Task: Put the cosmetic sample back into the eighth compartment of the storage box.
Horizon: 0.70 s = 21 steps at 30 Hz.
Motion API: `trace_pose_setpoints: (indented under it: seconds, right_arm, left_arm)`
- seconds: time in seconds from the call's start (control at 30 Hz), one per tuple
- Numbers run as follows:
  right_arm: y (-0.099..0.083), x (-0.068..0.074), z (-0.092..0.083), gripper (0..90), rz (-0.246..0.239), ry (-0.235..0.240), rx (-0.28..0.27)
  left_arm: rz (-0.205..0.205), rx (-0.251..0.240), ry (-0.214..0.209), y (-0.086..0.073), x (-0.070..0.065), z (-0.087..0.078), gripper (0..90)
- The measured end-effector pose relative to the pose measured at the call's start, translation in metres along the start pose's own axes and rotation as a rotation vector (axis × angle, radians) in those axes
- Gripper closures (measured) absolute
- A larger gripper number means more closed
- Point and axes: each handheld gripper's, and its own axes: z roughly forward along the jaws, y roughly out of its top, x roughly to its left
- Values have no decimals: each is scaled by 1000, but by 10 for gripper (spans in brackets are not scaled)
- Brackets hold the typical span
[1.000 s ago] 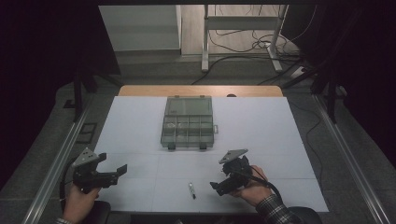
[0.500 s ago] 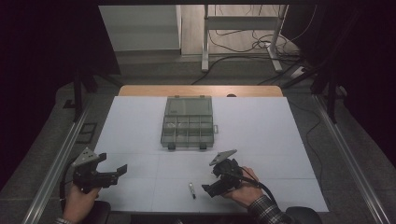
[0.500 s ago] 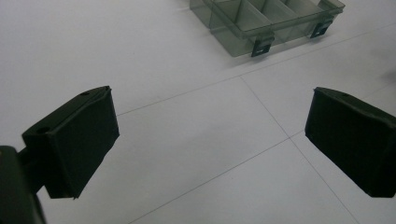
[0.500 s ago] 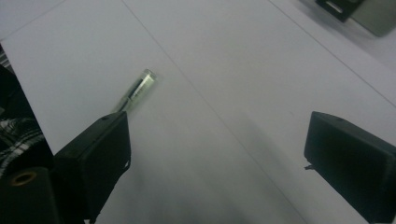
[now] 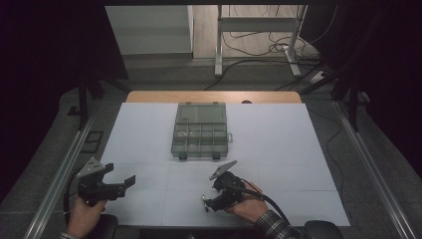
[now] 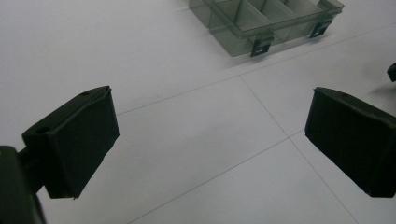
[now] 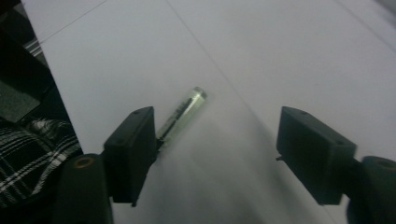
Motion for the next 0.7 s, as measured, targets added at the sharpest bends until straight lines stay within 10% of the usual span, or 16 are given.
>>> trace_pose_setpoints:
  seconds: [0.43,0.57,0.7]
  right_arm:
    - [9,12,16,492,-62,22,36]
    - [7,17,19,804,-161,-56,66]
    - [6,15,18,808,-163,-41,66]
  left_arm:
    - [0,1,-4,0,0,0,32]
    - [1,1,-7,0,0,0,32]
    - [-1,0,-11,0,1,0,32]
